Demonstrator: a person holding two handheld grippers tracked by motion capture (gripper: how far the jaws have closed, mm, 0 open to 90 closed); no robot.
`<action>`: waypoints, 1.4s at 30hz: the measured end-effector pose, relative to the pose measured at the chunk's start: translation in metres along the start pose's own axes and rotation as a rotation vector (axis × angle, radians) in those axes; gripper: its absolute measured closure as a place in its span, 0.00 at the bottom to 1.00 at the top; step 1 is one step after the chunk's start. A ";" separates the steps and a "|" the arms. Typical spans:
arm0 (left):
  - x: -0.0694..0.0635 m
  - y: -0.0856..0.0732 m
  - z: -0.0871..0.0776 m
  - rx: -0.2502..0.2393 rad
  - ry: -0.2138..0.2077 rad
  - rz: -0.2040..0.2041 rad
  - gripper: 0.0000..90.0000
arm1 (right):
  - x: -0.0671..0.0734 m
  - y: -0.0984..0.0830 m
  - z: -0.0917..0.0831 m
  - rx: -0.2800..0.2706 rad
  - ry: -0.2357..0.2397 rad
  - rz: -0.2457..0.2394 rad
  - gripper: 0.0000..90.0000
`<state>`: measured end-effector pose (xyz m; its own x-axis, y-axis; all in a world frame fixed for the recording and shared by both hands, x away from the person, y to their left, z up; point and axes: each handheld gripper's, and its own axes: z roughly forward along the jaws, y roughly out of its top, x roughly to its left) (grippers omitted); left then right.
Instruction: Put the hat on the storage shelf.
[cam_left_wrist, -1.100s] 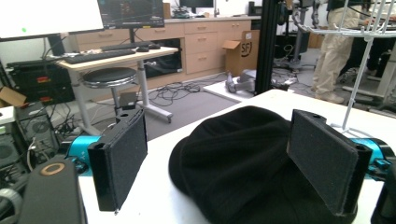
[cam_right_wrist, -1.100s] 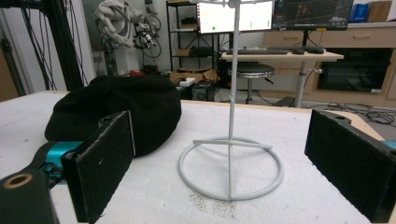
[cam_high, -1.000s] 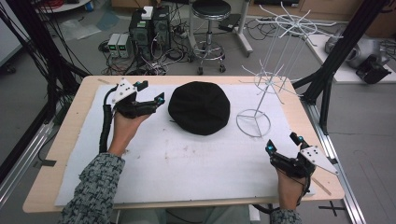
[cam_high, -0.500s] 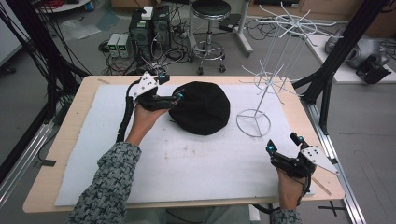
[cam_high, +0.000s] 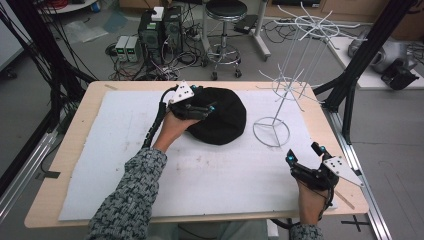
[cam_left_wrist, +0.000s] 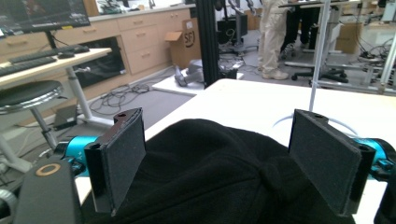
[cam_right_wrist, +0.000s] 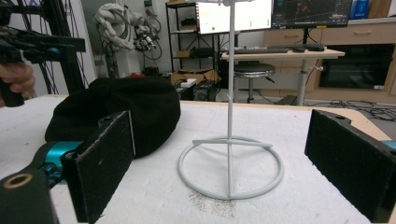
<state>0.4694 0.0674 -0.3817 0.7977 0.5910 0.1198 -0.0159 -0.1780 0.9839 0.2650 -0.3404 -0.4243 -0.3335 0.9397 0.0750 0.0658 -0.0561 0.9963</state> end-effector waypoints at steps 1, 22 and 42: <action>0.000 -0.002 0.002 0.008 -0.003 0.003 0.21 | 0.000 0.000 0.000 0.001 0.000 0.002 0.08; -0.007 -0.032 0.025 0.139 -0.052 0.154 0.27 | -0.002 -0.001 0.000 0.000 -0.002 0.015 0.08; -0.008 -0.036 0.024 0.227 -0.107 0.245 0.88 | -0.003 -0.001 -0.001 0.002 -0.003 0.023 0.08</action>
<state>0.4783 0.0499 -0.4215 0.8459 0.4252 0.3220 -0.0897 -0.4816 0.8718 0.2655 -0.3437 -0.4252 -0.3294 0.9391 0.0975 0.0753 -0.0768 0.9942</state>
